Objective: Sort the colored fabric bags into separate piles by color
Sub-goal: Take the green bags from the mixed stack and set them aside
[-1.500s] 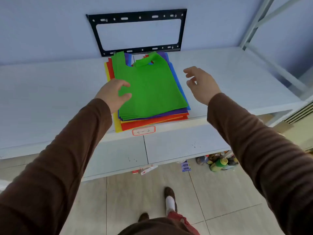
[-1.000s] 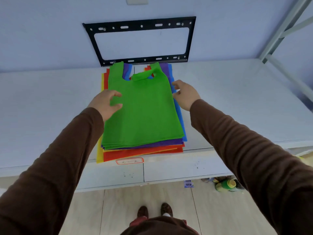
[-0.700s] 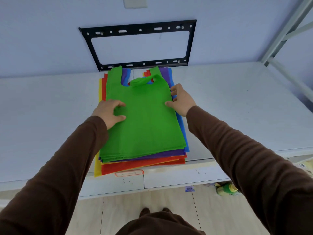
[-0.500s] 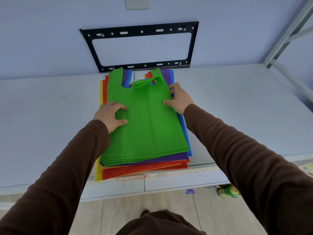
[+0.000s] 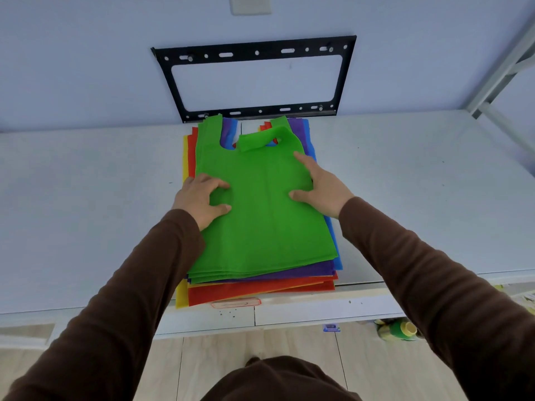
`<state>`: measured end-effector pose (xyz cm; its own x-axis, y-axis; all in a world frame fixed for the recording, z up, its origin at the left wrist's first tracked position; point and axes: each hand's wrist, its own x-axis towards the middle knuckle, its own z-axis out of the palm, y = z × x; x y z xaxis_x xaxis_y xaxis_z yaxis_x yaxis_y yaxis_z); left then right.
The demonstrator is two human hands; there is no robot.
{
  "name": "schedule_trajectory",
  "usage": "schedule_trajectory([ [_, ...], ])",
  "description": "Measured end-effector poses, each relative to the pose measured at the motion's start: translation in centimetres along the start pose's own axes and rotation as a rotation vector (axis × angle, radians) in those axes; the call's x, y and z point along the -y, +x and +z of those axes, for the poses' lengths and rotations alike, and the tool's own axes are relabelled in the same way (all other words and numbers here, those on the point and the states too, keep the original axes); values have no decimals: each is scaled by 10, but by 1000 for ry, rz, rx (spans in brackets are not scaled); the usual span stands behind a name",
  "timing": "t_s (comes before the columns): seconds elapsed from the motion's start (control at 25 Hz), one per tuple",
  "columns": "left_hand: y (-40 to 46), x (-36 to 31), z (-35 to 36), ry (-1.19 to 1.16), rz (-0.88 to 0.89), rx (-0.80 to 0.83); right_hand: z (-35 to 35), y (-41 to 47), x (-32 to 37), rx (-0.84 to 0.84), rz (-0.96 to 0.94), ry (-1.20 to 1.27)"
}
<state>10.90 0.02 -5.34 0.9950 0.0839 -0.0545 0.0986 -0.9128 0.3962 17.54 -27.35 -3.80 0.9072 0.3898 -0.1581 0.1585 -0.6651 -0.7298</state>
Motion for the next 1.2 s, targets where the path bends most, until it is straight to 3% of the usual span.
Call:
schedule_trajectory([
  [0.12,-5,2,3,-67,2,-26,10,-27,5,120,-9,144],
  [0.24,-10,7,0,-247,-29,-155,4,-33,17,170,158,651],
  [0.36,-17,14,-11,-468,-197,-326,-20,-25,24,120,194,1020],
  [0.44,-23,9,-22,-746,-381,-206,-36,-24,23,109,170,1158],
  [0.52,-30,-3,-30,-999,-523,76,-44,-27,16,124,182,1223],
  [0.6,-32,-19,-31,-1062,-535,276,-48,-33,7,131,203,1221],
  [0.64,-29,-26,-27,-1051,-516,288,-48,-36,3,133,207,1160],
  [0.8,-2,-47,-15,-953,-475,108,-58,-45,-19,48,185,481],
  [0.92,23,-55,-9,-684,-395,83,-58,-49,-33,-43,192,91],
  [1.0,37,-61,-9,-662,-417,95,-51,-49,-45,-62,259,165],
  [1.2,51,-74,-7,-891,-560,-34,-52,-54,-57,-134,413,479],
])
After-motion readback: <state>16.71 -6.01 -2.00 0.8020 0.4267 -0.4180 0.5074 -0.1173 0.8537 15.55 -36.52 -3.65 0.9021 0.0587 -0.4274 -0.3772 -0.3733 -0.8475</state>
